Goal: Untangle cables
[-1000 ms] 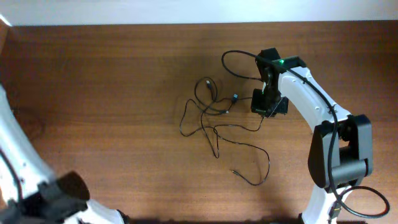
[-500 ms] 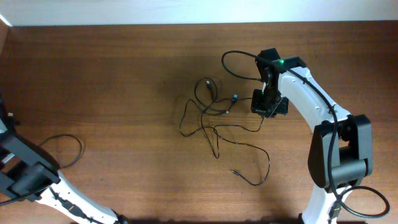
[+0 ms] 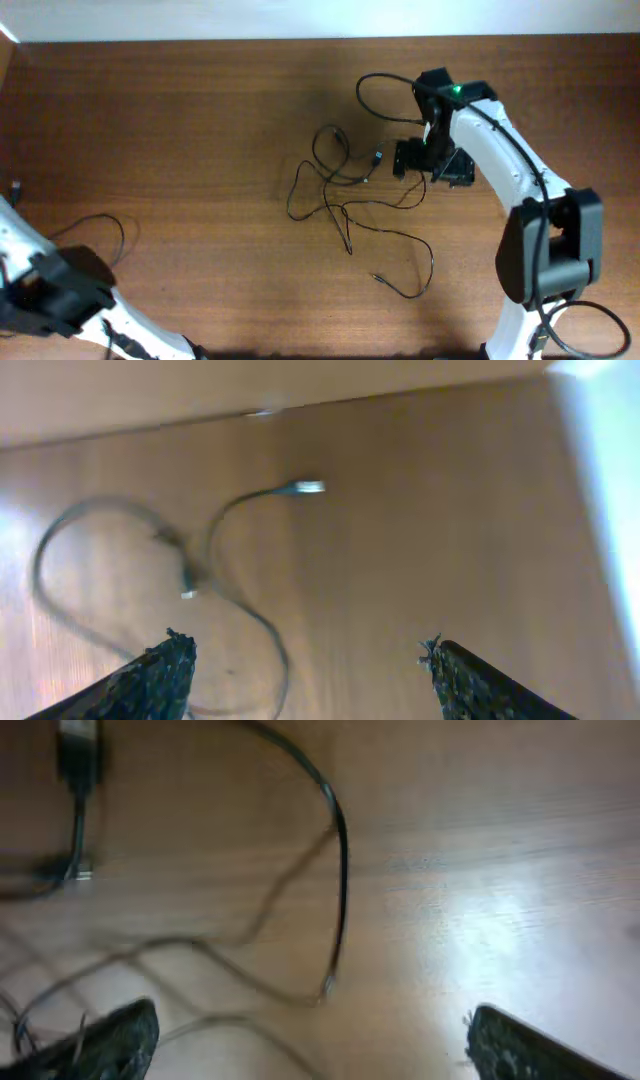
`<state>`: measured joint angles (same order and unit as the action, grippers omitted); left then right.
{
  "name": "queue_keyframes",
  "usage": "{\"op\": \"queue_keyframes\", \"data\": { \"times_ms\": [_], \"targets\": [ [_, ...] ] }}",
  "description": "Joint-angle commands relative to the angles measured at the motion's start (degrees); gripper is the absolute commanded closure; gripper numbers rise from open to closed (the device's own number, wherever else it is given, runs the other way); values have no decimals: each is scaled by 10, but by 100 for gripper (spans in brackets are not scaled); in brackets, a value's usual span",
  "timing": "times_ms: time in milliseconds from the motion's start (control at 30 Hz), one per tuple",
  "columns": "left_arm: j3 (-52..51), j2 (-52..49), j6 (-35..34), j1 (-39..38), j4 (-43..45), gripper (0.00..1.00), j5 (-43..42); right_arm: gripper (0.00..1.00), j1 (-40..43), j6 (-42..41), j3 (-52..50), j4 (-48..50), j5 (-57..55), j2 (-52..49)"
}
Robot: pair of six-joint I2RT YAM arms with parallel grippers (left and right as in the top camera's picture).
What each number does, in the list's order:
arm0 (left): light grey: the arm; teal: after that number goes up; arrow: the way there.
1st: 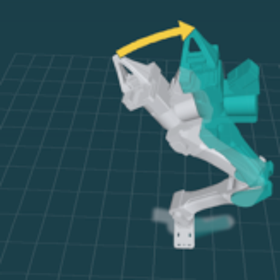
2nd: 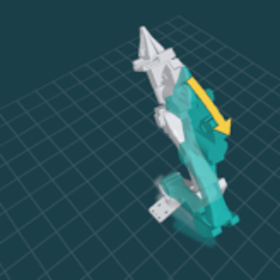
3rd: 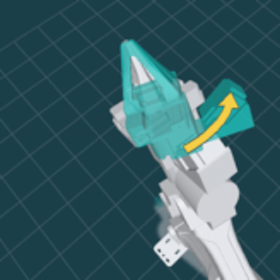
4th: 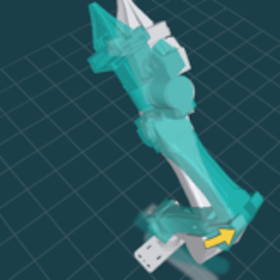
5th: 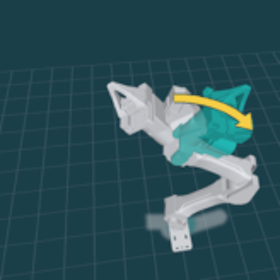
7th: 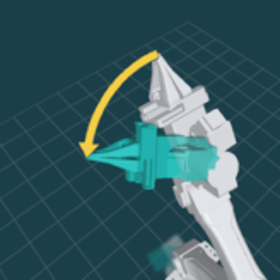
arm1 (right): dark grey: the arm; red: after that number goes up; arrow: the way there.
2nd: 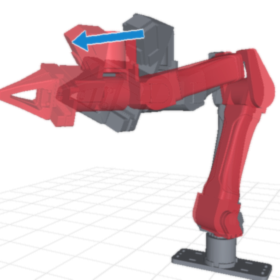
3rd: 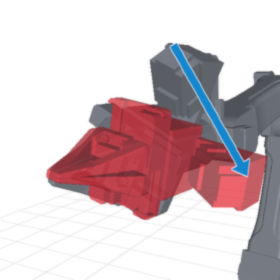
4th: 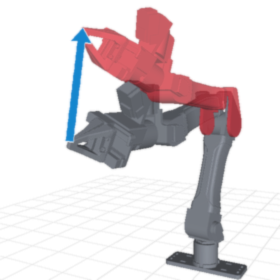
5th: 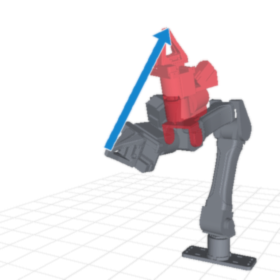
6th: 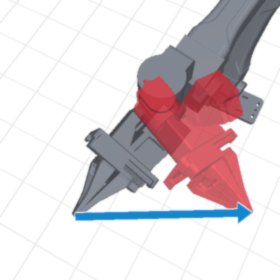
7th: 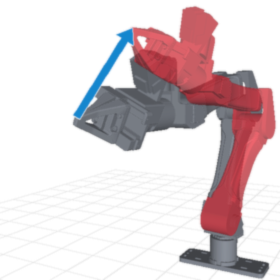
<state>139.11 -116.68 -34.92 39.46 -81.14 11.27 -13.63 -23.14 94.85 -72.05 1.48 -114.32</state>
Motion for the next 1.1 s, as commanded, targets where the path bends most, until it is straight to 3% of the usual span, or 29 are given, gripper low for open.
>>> {"op": "queue_keyframes", "data": {
  "times_ms": [0,100,167,200,267,300,333,400,500,667,767,900,1067],
  "targets": [
    [15,81,177,-76,-1,22,-117,1,3,34,92,-54,-4,58],
    [15,124,277,-158,-25,23,-217,1,22,34,190,-126,-2,102],
    [15,137,303,-200,-51,23,-254,1,50,34,232,-149,28,123],
    [15,139,320,-235,-86,23,-316,1,76,34,238,-150,61,136],
    [14,135,320,-282,-125,31,-329,1,111,34,238,-154,76,139],
    [7,135,319,-306,-133,25,-327,1,124,34,238,-159,76,136],
    [0,135,317,-325,-137,4,-322,1,130,34,236,-163,76,134],
    [-41,135,270,-376,-137,0,-279,1,133,34,235,-172,75,129],
    [-155,135,266,-445,-83,4,-280,1,133,34,234,-178,76,119],
    [-369,135,235,-558,105,17,-278,1,133,34,234,-184,75,109],
    [-445,135,177,-574,167,17,-220,1,133,37,234,-186,73,108],
    [-549,126,156,-576,276,21,-205,1,133,39,234,-186,73,108],
    [-575,64,156,-609,294,23,-207,1,133,39,234,-186,73,108]
  ]
}}
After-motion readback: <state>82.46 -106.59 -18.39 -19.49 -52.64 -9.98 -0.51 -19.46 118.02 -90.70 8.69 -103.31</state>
